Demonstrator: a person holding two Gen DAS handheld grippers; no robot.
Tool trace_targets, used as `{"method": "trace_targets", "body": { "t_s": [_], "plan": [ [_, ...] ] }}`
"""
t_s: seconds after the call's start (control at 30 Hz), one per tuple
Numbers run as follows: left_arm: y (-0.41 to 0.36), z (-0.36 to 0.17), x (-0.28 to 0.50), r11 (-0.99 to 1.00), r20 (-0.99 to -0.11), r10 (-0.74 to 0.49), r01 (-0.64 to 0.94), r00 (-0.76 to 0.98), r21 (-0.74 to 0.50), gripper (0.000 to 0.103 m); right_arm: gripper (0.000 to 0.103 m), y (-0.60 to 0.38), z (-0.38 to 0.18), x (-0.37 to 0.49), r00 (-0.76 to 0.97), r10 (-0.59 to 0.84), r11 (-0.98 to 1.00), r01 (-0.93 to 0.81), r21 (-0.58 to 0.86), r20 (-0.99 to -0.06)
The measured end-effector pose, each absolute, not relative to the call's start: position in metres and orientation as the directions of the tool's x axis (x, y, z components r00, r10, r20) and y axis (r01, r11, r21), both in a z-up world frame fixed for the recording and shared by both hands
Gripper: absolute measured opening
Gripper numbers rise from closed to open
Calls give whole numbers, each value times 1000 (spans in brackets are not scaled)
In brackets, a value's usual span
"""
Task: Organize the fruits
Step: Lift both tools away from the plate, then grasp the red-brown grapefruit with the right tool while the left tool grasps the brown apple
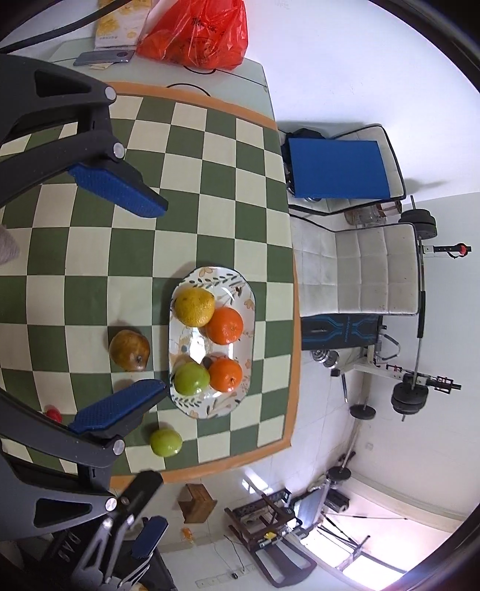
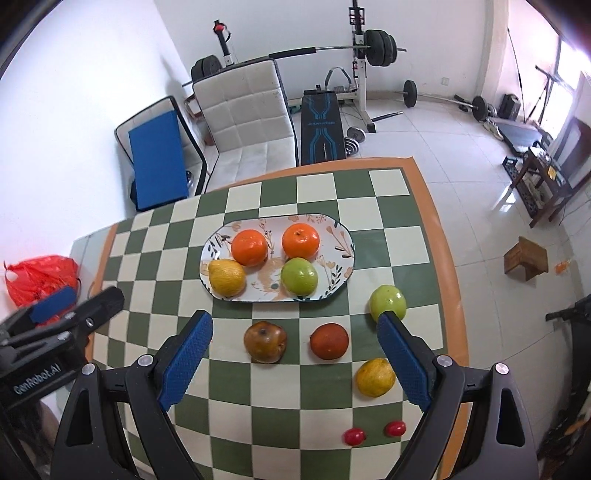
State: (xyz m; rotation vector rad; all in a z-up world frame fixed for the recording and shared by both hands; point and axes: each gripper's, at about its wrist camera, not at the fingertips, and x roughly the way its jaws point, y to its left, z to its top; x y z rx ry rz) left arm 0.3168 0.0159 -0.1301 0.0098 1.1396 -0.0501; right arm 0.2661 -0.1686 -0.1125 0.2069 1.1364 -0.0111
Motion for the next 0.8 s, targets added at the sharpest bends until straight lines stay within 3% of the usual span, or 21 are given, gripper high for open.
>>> {"method": "trace_targets", "body": {
  "t_s": [0.03, 0.3, 0.4, 0.5, 0.53, 0.6, 0.8],
  "plan": [
    [15, -135, 318, 999, -913, -29, 47, 406, -12, 103, 93, -173, -118, 268, 413, 97, 978, 130, 164, -905],
    [5, -213, 339, 999, -969, 38, 29, 246, 46, 103, 92, -216, -243, 293, 180, 199, 928, 282, 244, -963],
    [1, -242, 344, 999, -985, 46, 22, 168, 50, 103, 80, -224, -298, 301, 86, 254, 899, 345, 268, -963],
    [-3, -266, 347, 999, -995, 44, 14, 92, 46, 103, 77, -225, -338, 308, 41, 297, 883, 369, 290, -954],
    [-5, -273, 348, 999, -997, 38, 15, 66, 39, 103, 68, -224, -347, 309, 33, 304, 881, 370, 294, -952],
    [-10, -282, 350, 999, -999, 34, 28, 40, 35, 103, 61, -221, -357, 311, 27, 285, 895, 351, 276, -958],
    [-39, -301, 353, 990, -1000, 17, 142, -11, 16, 103, 60, -225, -344, 286, 26, 266, 919, 294, 262, -964]
  ]
}}
